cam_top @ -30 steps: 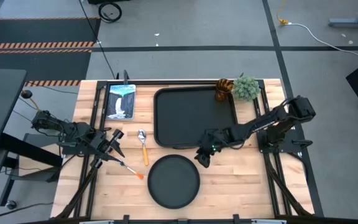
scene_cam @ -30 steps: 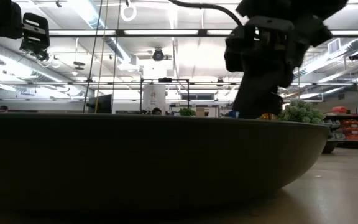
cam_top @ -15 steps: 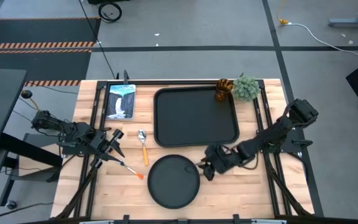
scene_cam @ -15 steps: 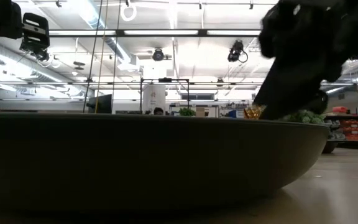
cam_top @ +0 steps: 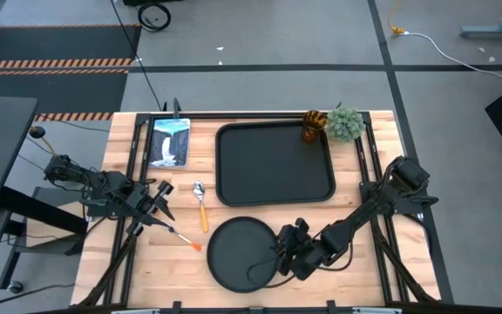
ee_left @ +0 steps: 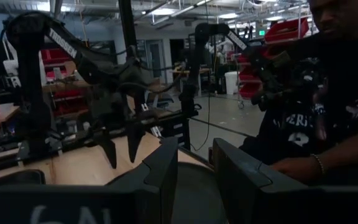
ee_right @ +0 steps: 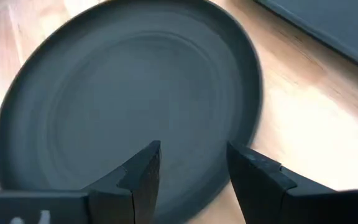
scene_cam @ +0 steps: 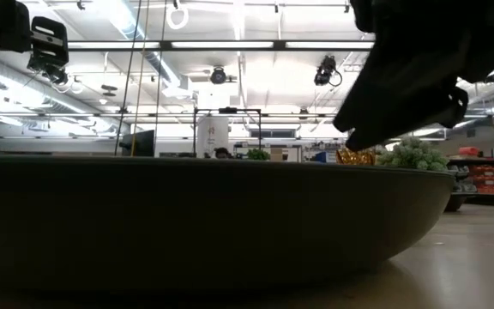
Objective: Pick and place plate/cup/fork/spoon on tray
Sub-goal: Put the black plate on the black tray
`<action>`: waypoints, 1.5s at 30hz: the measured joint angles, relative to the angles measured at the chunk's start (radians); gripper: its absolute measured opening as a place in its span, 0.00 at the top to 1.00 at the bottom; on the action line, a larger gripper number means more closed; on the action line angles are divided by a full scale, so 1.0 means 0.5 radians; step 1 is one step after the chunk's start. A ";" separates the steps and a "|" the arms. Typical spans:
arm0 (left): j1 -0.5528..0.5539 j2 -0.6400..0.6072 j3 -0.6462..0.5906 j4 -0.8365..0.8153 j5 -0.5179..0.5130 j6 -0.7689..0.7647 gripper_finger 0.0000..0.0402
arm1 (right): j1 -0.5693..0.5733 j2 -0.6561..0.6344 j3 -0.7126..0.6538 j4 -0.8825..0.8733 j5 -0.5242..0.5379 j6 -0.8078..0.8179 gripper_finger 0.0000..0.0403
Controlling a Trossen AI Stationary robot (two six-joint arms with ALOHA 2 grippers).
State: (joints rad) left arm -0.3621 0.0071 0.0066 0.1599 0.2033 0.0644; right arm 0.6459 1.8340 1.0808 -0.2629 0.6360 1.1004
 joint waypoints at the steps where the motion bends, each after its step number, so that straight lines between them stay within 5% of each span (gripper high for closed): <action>1: 0.000 0.000 -0.001 0.000 0.000 0.000 0.73 | -0.006 0.003 0.017 -0.040 -0.004 0.000 0.53; 14: 0.001 -0.002 -0.001 -0.001 0.000 0.000 0.73 | -0.093 0.010 -0.130 -0.142 -0.075 0.156 0.53; 35: 0.000 -0.002 0.000 -0.001 0.000 -0.001 0.73 | -0.139 0.043 -0.227 0.165 -0.227 0.108 0.53; 45: 0.000 -0.001 0.000 0.001 0.000 0.000 0.73 | -0.149 0.094 -0.226 0.271 -0.252 0.043 0.68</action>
State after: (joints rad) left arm -0.3622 0.0067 0.0064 0.1605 0.2034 0.0643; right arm 0.5716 1.8809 0.9680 -0.1276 0.5101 1.1221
